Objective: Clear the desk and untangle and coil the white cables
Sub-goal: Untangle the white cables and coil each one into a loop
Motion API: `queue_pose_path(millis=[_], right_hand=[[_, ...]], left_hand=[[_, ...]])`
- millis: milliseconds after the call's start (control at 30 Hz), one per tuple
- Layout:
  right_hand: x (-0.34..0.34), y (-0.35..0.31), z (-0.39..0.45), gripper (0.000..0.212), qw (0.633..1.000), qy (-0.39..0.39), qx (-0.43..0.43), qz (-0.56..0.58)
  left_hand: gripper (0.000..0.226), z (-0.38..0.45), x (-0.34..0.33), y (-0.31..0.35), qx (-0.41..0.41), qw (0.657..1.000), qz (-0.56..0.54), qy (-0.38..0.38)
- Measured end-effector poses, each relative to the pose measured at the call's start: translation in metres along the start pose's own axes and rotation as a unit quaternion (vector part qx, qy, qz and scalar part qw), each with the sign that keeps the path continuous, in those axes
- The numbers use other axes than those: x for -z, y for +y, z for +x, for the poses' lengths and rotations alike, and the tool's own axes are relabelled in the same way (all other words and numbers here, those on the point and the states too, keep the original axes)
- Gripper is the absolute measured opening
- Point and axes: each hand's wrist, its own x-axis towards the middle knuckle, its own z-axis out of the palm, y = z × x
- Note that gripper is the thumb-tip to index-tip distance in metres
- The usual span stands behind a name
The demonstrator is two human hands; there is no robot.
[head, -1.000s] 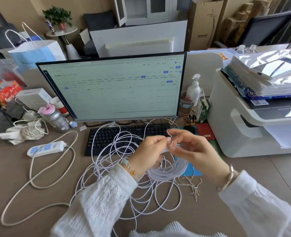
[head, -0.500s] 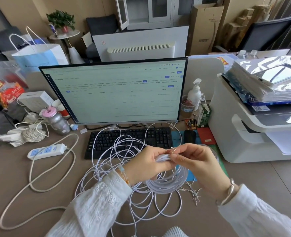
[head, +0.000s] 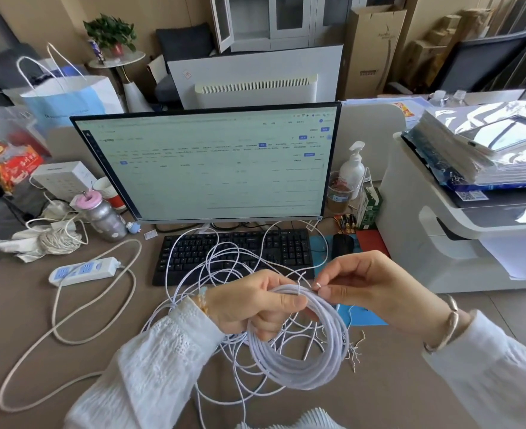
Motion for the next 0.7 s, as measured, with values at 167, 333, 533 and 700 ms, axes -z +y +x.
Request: queue_pose_path(millis=[167,333,533,700], right_hand=[[-0.013,-0.007,-0.009,0.011,0.899,0.068,0.265,-0.343],[-0.014,-0.017,-0.008,0.022,0.83,-0.011,0.349,-0.435],[-0.013,-0.025,-0.007,0.022,0.799,-0.079,0.341,-0.489],[-0.017,-0.027,-0.008,0.031,0.752,-0.093,0.35,-0.551]], left_hand=[[0.019,-0.002,-0.001,-0.001,0.033,0.989,-0.068,-0.124],[0.032,0.004,-0.002,0.008,0.076,0.961,-0.051,-0.262],[0.023,0.002,0.005,0.007,0.154,0.962,-0.029,-0.224],[0.024,0.002,0.004,0.006,0.182,0.964,-0.014,-0.191]])
